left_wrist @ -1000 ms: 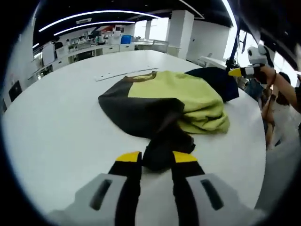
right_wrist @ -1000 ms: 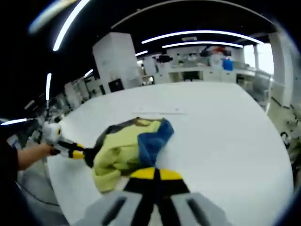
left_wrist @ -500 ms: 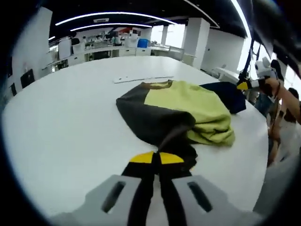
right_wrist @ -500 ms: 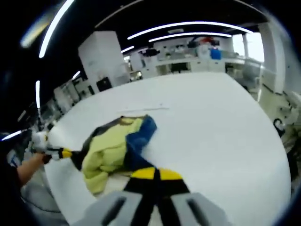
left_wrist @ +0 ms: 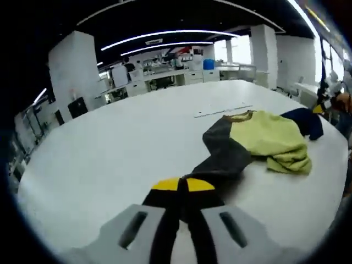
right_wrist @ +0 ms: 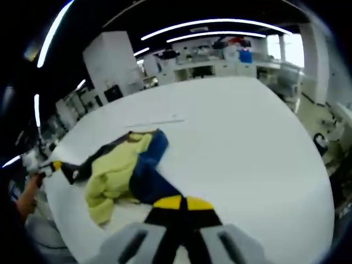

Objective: Fold the garment on the visible template until the final outline fits inside the template.

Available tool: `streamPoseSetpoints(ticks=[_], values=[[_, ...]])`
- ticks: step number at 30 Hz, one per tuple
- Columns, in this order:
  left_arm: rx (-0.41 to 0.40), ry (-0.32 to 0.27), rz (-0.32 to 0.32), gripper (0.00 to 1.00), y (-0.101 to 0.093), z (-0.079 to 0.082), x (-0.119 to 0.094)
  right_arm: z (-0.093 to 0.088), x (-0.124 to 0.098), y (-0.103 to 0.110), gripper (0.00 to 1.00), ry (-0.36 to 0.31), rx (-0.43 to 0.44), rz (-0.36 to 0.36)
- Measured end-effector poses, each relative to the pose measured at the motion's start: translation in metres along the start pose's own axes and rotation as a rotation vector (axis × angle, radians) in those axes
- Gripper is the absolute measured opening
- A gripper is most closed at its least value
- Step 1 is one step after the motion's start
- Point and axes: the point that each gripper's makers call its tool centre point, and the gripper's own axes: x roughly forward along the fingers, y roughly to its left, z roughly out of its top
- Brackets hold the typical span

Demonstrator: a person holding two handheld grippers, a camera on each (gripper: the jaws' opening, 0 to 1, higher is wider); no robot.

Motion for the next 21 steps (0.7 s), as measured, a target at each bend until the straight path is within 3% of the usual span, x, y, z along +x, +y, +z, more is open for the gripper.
streamPoseSetpoints(ticks=[1, 3, 6, 10, 16, 21], values=[[0.061, 0.018, 0.017, 0.0, 0.001, -0.005, -0.001, 0.001, 0.004, -0.006, 0.0, 0.005, 0.005, -0.004], [0.102, 0.042, 0.032, 0.0, -0.003, -0.013, -0.003, 0.001, 0.008, -0.011, 0.0, 0.011, 0.016, -0.016], [0.073, 0.046, 0.011, 0.0, -0.009, -0.023, -0.003, 0.001, 0.011, -0.018, 0.0, 0.016, 0.019, -0.032], [0.068, 0.108, -0.003, 0.0, -0.019, -0.044, -0.002, -0.003, 0.013, -0.025, 0.0, 0.025, 0.04, -0.059], [0.003, 0.174, 0.049, 0.0, -0.005, -0.067, 0.001, -0.01, 0.022, -0.044, 0.0, 0.06, 0.041, -0.11], [-0.053, 0.186, 0.07, 0.0, 0.007, -0.075, 0.003, -0.014, 0.03, -0.057, 0.0, 0.078, 0.033, -0.141]])
